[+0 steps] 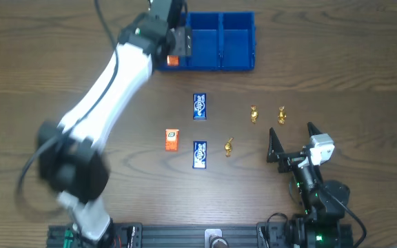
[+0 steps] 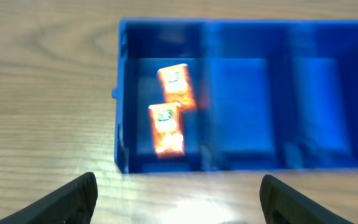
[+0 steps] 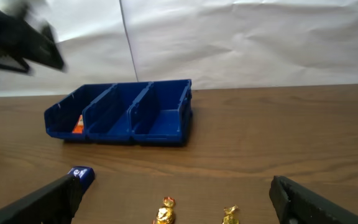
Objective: Sort Candies Into Trays
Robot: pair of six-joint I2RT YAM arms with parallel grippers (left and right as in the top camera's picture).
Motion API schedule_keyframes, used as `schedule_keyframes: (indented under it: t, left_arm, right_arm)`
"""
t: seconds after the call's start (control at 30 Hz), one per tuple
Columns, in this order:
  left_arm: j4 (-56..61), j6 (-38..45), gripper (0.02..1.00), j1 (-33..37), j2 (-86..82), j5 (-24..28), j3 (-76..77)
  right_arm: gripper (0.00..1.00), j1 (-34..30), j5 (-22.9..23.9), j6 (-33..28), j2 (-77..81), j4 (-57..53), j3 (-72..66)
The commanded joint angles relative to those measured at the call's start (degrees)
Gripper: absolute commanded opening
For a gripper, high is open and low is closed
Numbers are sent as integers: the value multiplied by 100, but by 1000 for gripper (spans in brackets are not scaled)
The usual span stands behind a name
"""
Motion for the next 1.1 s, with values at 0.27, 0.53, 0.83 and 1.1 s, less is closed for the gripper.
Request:
schedule_keyframes:
  t: [0.27, 0.53, 0.83, 1.1]
  left_arm:
    - [94, -1537, 879, -1521, -3724, -483, -4347]
    - [975, -1700, 864, -1523, -3252, -186, -5729]
    - [1657, -1578, 858, -1521, -2275, -76, -5727]
    - [1814, -1580, 849, -1517, -2011, -35, -5718]
  right_arm:
    - [1000, -20, 9, 37, -33, -15, -17]
    - [1000, -20, 9, 37, -33, -13, -17]
    - [998, -20, 9, 39, -33, -15, -17]
    - [998, -20, 9, 39, -33, -15, -17]
